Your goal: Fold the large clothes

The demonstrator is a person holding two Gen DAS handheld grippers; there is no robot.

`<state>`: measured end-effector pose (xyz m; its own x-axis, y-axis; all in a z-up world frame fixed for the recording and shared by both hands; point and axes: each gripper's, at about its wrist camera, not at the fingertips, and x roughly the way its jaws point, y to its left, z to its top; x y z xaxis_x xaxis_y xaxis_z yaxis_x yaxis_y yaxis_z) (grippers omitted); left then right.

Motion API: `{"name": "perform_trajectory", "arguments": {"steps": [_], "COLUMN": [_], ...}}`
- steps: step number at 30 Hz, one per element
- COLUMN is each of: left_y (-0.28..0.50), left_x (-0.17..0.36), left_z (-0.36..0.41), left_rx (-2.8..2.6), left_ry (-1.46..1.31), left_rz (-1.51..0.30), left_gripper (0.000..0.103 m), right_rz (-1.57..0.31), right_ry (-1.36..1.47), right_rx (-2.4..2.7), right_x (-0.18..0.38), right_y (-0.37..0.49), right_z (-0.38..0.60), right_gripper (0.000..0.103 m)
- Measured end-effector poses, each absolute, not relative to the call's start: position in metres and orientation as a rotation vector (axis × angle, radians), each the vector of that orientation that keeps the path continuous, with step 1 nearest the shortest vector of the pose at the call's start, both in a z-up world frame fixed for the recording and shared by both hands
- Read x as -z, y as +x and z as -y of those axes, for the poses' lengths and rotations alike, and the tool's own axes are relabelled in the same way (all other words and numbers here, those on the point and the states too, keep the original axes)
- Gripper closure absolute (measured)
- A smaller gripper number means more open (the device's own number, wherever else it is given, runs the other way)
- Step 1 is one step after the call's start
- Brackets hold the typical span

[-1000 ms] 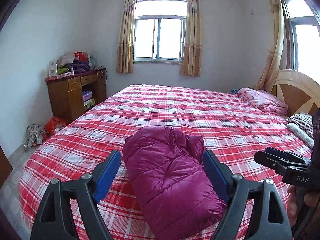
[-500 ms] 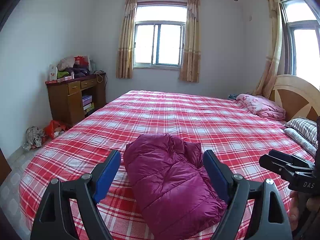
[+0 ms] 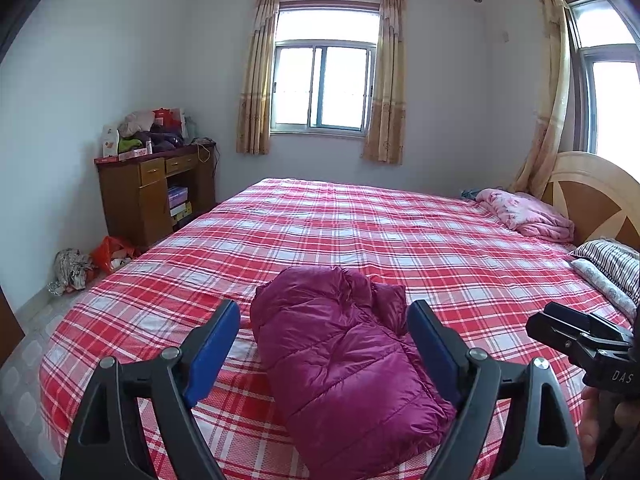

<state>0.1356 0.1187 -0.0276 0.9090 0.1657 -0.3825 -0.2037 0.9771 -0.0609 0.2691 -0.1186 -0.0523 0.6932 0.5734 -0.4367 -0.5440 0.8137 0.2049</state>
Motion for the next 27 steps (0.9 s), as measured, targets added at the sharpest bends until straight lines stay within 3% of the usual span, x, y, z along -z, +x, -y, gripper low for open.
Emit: {"name": "perform_trajectory", "arguments": {"steps": [27], "left_y": [0.133], "left_x": [0.028], "left_z": [-0.122], "left_rx": [-0.217], "left_ry": [-0.093], "left_rz": [-0.352], "left_gripper": [0.014], "right_rz": [-0.478], "right_ry": [0.029], "right_rx": [-0.652], "right_x": [0.045], "right_y": [0.257], "right_z": [0.112], "right_gripper": [0.014]}}
